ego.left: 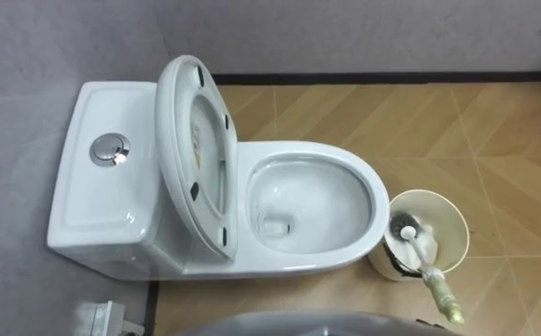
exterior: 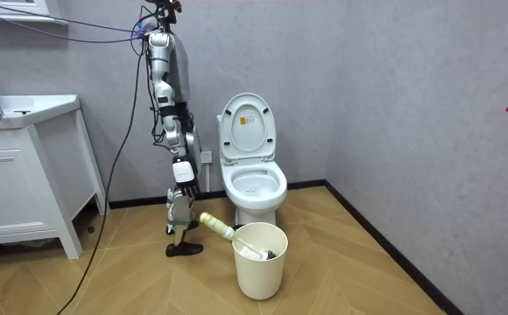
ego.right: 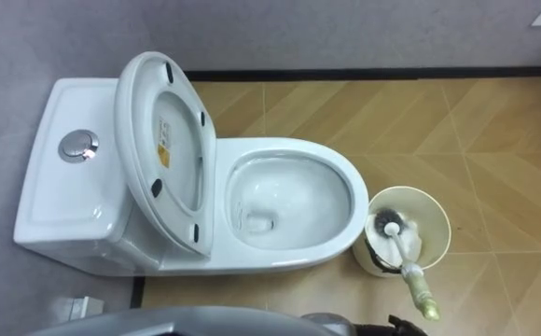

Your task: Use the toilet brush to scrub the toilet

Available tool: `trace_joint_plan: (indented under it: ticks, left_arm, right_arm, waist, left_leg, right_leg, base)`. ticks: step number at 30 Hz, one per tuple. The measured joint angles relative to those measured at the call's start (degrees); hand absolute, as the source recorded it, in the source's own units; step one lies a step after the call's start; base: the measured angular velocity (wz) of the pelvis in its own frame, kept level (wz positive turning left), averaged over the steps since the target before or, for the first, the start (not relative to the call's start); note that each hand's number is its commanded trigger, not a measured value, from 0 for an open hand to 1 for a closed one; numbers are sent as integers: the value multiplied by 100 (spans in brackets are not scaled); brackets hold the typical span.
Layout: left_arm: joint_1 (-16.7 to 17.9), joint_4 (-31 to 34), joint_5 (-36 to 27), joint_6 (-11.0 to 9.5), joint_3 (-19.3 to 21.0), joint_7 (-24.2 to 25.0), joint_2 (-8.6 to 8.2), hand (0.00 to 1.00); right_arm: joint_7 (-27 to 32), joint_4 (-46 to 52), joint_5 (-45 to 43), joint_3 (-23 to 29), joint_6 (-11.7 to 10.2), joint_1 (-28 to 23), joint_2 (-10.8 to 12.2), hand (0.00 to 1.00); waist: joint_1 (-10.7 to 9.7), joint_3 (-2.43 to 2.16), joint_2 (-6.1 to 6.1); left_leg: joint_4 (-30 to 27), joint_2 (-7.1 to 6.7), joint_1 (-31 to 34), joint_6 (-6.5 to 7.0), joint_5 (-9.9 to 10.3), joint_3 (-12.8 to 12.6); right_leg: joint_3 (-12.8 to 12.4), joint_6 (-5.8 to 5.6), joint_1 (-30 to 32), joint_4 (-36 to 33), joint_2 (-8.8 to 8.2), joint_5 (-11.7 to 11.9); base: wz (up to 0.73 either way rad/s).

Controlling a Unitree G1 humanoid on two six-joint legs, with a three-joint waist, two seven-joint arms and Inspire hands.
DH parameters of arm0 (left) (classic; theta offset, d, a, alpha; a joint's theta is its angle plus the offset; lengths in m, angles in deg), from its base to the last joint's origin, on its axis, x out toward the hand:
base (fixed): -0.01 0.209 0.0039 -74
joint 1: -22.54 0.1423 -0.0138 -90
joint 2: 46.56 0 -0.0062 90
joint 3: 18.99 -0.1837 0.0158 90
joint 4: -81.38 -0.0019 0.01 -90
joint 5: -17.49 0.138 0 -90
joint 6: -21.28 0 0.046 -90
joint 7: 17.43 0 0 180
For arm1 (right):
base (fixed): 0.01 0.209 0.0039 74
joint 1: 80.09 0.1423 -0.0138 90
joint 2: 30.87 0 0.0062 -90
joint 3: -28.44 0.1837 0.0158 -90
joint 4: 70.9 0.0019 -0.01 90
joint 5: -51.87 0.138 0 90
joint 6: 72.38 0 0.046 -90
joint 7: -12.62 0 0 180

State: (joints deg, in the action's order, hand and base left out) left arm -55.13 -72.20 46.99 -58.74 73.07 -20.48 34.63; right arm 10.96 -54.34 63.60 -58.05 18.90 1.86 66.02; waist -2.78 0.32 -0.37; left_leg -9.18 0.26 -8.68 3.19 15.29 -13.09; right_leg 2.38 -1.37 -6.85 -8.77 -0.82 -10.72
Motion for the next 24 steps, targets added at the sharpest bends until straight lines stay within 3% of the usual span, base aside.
trace_joint_plan:
  ticks: [10, 15, 19, 24]
  left_arm:
    - [-123, -1, -67, -136, 2, -10, 3, 0]
    - [-218, -8, -226, -415, -3, -58, 5, 0]
    - [-276, -7, -649, -602, -2, -93, 11, 0]
    - [-336, -3, -679, -922, 15, -138, 28, 0]
  right_arm:
    - [692, 719, -605, 16, -6, -136, 67, 0]
    - [1140, 1526, -1460, 16, -263, -94, 64, 0]
    - [1450, 2207, -1660, -2, -405, -80, 80, 0]
    - [1806, 2868, -1956, 12, -635, -66, 83, 0]
  waist:
    - [-7, -20, 51]
    - [10, -25, 32]
    - [38, -27, 25]
    - [77, -40, 36]
  left_leg:
    - [-3, 4, 35, 0, 0, 8]
    - [-11, 7, 35, -1, 0, -13]
    - [-14, 7, 53, -1, -1, -32]
    - [-15, 5, 131, -1, -1, -29]
  right_leg:
    - [-1, 2, 41, -10, 1, 1]
    - [-1, 8, 54, -4, 1, 5]
    - [3, 7, 103, -9, -2, 6]
    - [7, 7, 145, -6, -4, 7]
  base:
    - [0]
    - [0]
    - [-2]
    - [0]
